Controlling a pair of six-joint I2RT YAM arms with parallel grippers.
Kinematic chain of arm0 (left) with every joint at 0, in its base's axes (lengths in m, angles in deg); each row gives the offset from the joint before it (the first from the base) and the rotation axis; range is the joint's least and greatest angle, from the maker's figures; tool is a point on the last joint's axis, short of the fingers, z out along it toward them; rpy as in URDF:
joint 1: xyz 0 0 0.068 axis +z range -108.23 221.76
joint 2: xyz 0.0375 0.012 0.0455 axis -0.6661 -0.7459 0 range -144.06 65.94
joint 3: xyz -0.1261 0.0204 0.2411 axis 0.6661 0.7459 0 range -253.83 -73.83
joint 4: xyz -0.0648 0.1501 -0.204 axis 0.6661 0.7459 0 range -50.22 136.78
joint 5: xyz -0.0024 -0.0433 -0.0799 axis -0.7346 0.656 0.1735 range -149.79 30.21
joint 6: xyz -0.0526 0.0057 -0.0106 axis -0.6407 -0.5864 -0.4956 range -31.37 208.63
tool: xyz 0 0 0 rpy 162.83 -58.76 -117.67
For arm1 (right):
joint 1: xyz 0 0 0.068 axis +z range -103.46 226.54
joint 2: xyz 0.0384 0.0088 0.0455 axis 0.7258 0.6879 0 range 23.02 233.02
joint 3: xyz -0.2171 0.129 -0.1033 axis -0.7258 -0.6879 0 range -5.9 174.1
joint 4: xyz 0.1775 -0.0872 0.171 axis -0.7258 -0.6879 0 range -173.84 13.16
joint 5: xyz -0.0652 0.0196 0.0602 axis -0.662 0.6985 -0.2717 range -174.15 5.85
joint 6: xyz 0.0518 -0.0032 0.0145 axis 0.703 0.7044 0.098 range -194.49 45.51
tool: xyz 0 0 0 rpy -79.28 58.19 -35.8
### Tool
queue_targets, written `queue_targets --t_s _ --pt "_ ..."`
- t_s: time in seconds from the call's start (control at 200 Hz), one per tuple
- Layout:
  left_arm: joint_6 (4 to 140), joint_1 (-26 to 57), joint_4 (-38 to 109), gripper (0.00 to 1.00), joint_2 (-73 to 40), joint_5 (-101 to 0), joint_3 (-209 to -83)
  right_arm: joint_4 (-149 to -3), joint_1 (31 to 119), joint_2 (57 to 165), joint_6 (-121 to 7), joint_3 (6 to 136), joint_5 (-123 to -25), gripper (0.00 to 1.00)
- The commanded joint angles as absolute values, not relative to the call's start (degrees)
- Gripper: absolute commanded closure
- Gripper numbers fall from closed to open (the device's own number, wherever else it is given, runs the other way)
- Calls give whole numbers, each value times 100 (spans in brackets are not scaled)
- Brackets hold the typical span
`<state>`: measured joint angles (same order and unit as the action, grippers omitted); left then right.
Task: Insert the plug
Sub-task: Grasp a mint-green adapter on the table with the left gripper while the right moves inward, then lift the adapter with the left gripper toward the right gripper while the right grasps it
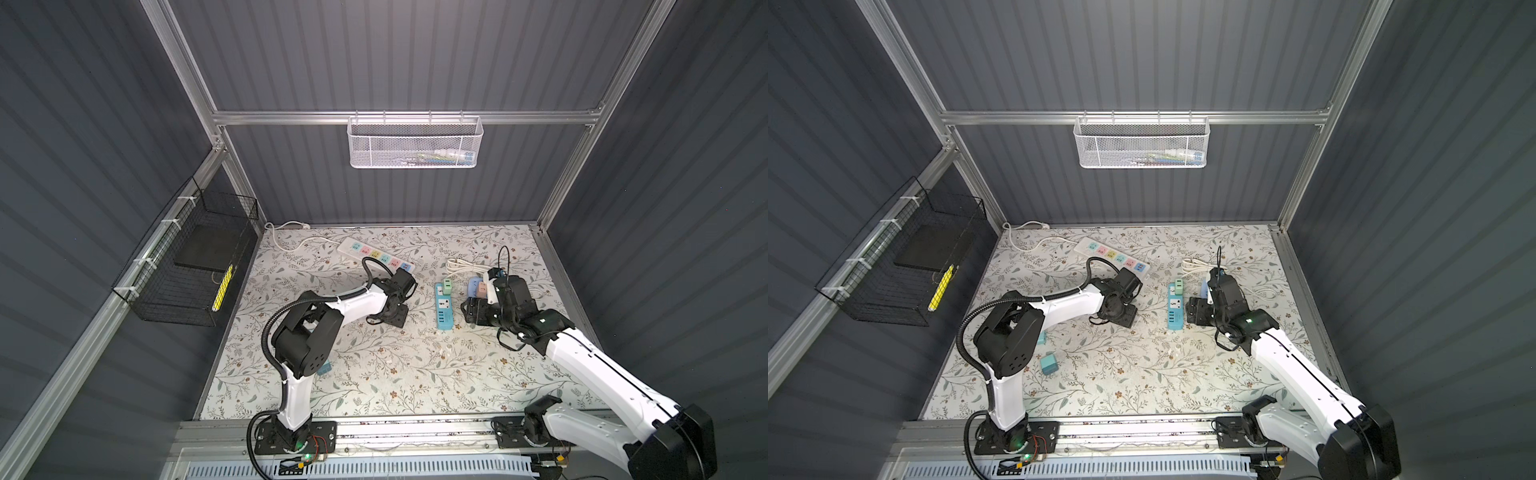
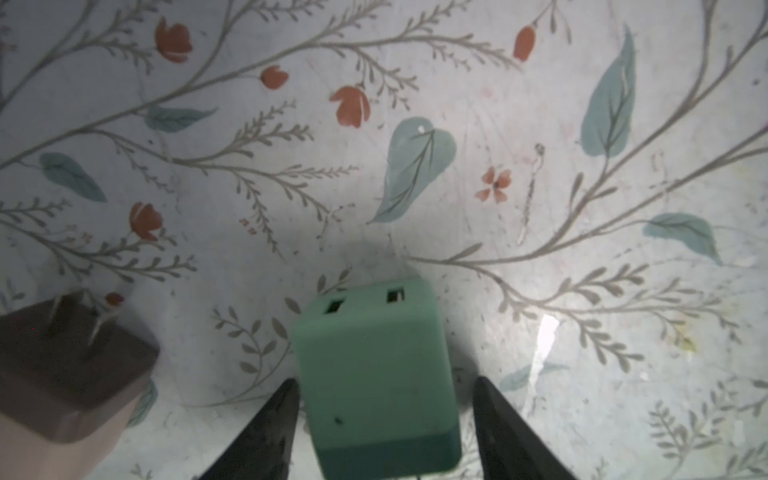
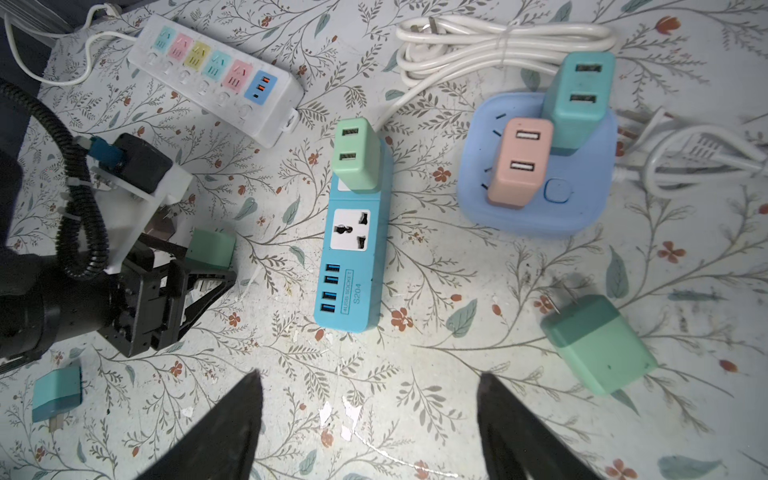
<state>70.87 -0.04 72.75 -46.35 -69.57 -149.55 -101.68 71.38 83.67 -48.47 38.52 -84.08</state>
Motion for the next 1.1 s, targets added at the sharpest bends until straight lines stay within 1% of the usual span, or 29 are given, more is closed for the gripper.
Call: queue_targets --t_s 0.0,0.045,0.175,0.355,0.445,0.56,0.61,0.64,0.69,0.76,0.815,0.855,0.895,0.91,1.031,1.096 --pt "7034 28 7571 42 -4879 -7161 -15200 -10015 7141 8350 -4795 3731 -8277 20" --pt "7060 28 7582 46 -4886 -7167 -15223 -9995 7141 8342 -4782 3700 -8239 20" --pt "7181 28 7588 51 -4882 -7071 -15221 -9964 7141 8315 -4768 3646 -8187 20" --pt "7480 21 7475 72 -4721 -6770 -15073 -9997 7141 8251 -4803 3681 -8129 21" --pt "7729 -43 6968 79 -4284 -6453 -14754 -10013 7141 8213 -4830 3714 -8021 22" --pt "8223 -495 5837 83 -3524 -6708 -14112 -9971 7139 8148 -4880 3746 -7767 23" --pt "8545 -797 5136 88 -3131 -6935 -13661 -9984 7141 8115 -4876 3764 -7660 23" --pt "8698 -927 4567 90 -2908 -6954 -13346 -10007 7141 8112 -4872 3790 -7609 24" --pt "8818 -1048 3670 90 -2520 -6811 -12782 -10061 7132 8127 -4876 3829 -7507 26" --pt "8892 -1133 1885 90 -1946 -6508 -11760 -10125 7139 8166 -4906 3874 -7307 30" --pt "9012 -1181 383 95 -1736 -6335 -11037 -10084 7140 8150 -4943 3870 -7052 34" --pt "9122 -1200 -378 97 -1719 -6250 -10740 -9994 7141 8118 -4957 3842 -6788 37" --pt "9195 -1211 -696 98 -1725 -6184 -10644 -9943 7144 8072 -4956 3803 -6564 39" --pt "9213 -1211 -713 99 -1735 -6153 -10643 -9817 7145 8056 -4939 3785 -6334 41" --pt "9285 -1221 -419 100 -1791 -5861 -10800 -9610 7147 8135 -4891 3783 -5829 53" --pt "9275 -1230 -437 100 -1839 -5737 -10828 -9535 7150 8215 -4916 3822 -5554 56"
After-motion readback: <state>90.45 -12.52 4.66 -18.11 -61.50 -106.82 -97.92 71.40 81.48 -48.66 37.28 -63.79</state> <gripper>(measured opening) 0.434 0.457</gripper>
